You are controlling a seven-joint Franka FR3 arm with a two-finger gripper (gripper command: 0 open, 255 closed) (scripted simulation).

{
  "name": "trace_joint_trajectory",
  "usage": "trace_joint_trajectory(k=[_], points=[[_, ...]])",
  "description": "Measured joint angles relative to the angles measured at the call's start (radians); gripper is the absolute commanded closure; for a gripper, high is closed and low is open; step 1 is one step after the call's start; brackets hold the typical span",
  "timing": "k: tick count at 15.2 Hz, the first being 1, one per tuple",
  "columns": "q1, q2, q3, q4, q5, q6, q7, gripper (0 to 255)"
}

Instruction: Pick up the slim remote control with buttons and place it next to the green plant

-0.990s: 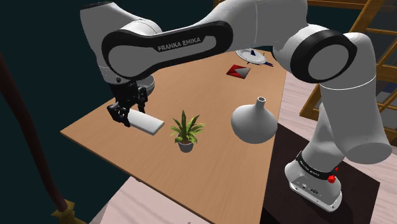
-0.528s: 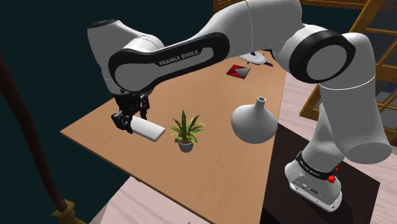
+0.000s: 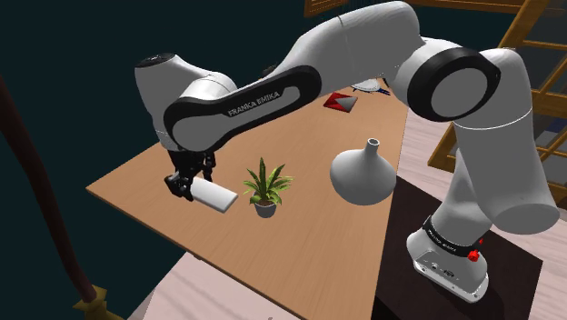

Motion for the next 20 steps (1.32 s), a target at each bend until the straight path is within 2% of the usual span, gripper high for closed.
trace_joint_trajectory(k=[5, 12, 13, 20], points=[[0.001, 0.019, -0.002, -0.038, -0.004, 0.056, 0.005, 255], [0.000, 0.023, -0.003, -0.044, -0.005, 0.067, 0.005, 255], [0.001, 0.023, -0.003, -0.044, -0.005, 0.067, 0.005, 0], [0.001, 0.019, -0.002, -0.031, -0.004, 0.050, 0.004, 0]])
